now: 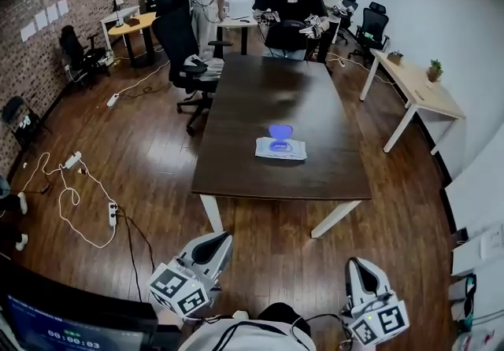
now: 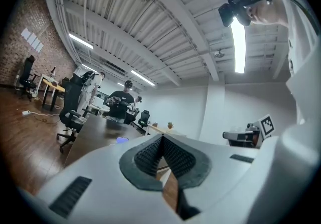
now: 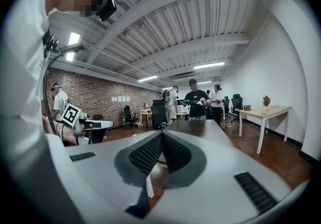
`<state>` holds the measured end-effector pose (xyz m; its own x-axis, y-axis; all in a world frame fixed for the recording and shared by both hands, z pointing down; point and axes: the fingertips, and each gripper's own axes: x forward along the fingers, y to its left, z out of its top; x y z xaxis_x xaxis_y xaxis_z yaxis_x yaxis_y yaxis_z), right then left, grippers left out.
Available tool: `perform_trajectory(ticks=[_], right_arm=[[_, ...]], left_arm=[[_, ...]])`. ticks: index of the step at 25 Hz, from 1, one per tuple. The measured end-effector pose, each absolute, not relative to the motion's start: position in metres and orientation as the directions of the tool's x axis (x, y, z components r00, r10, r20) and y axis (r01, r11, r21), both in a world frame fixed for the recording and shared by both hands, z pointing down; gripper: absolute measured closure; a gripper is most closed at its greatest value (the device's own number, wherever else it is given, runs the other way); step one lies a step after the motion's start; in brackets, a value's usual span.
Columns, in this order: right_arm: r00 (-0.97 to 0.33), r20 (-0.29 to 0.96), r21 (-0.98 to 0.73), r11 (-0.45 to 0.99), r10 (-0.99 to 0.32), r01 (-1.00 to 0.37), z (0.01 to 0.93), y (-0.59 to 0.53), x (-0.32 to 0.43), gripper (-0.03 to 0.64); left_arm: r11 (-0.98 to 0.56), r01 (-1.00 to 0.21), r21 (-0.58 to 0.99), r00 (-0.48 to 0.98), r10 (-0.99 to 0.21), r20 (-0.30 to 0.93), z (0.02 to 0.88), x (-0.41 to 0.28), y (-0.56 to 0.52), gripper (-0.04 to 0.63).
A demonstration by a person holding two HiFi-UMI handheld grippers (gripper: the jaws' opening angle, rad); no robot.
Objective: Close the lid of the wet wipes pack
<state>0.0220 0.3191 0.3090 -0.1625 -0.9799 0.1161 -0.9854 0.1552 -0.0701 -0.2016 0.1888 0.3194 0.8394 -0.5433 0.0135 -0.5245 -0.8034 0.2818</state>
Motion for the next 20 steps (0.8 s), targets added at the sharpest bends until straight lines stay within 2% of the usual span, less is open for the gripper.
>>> perform_trajectory(ticks=[8, 14, 20], right_arm=[[-0.200, 0.125, -0.077, 0.191, -0.972, -0.978, 0.315, 0.265, 0.008, 0.612], [-0.249, 0.110, -0.107, 0.237, -0.962, -0.965, 0.328, 0.192, 0.041, 0.612], [-0.340, 0.091, -0.127, 0.327, -0.936, -0.936, 0.331, 0.089, 0.095, 0.612]], left_arm=[[-0.785, -0.540, 0.304, 0.828, -0.560, 0.025, 0.332, -0.213, 0.143, 0.598], [-0.750, -0.589, 0.301, 0.794, -0.606, 0.043, 0.345, -0.193, 0.085, 0.598], [-0.713, -0.640, 0.286, 0.760, -0.643, 0.098, 0.351, -0.139, 0.011, 0.598]])
